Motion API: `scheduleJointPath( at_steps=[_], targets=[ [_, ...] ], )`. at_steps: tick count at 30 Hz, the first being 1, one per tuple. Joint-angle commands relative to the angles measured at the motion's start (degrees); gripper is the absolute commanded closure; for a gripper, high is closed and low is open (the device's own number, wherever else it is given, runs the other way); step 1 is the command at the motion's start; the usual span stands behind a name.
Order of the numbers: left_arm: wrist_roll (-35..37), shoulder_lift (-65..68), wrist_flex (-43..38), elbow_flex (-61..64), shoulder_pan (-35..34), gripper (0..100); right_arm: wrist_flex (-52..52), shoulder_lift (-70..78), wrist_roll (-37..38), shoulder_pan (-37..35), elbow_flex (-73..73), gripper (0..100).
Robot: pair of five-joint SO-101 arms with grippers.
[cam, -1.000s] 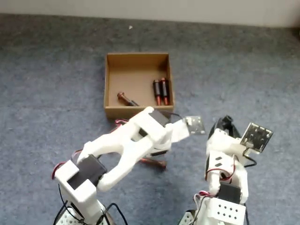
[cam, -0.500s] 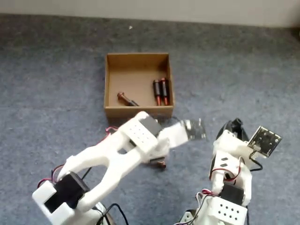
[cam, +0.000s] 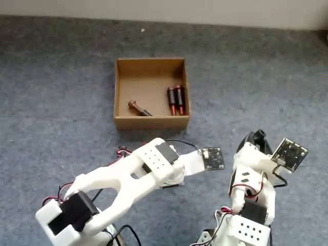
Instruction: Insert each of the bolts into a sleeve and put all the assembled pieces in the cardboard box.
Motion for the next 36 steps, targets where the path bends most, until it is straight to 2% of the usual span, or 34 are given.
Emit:
scheduleJointPath(
  at_steps=[1,9,15,19,22,26,32,36],
  targets=[
    [0.6,-1.7,-3.0,0.1,0.7,89,-1.5,-1.0,0.5,0.6,-1.0,99.4],
    [0.8,5.2,-2.5,-5.5,0.9,89,-1.5,-1.0,0.5,0.5,-1.0,99.4],
    [4.2,11.2,1.8,-11.5,1.0,90,-1.5,-1.0,0.5,0.5,-1.0,99.4],
    [4.6,10.9,1.8,-11.5,1.0,100,-1.5,-1.0,0.5,0.4,-1.0,99.4],
    [4.7,9.7,2.2,-11.3,1.0,100,-1.5,-1.0,0.5,0.4,-1.0,99.4],
    [7.9,2.9,2.5,-9.1,0.6,100,-1.5,-1.0,0.5,0.4,-1.0,99.4],
    [8.6,-16.7,2.2,-0.6,0.2,100,-1.5,-1.0,0.6,0.2,-1.1,99.4],
    [8.7,-30.1,2.2,3.4,-4.8,100,-1.5,-1.0,0.6,0.0,-1.1,99.4]
  ],
)
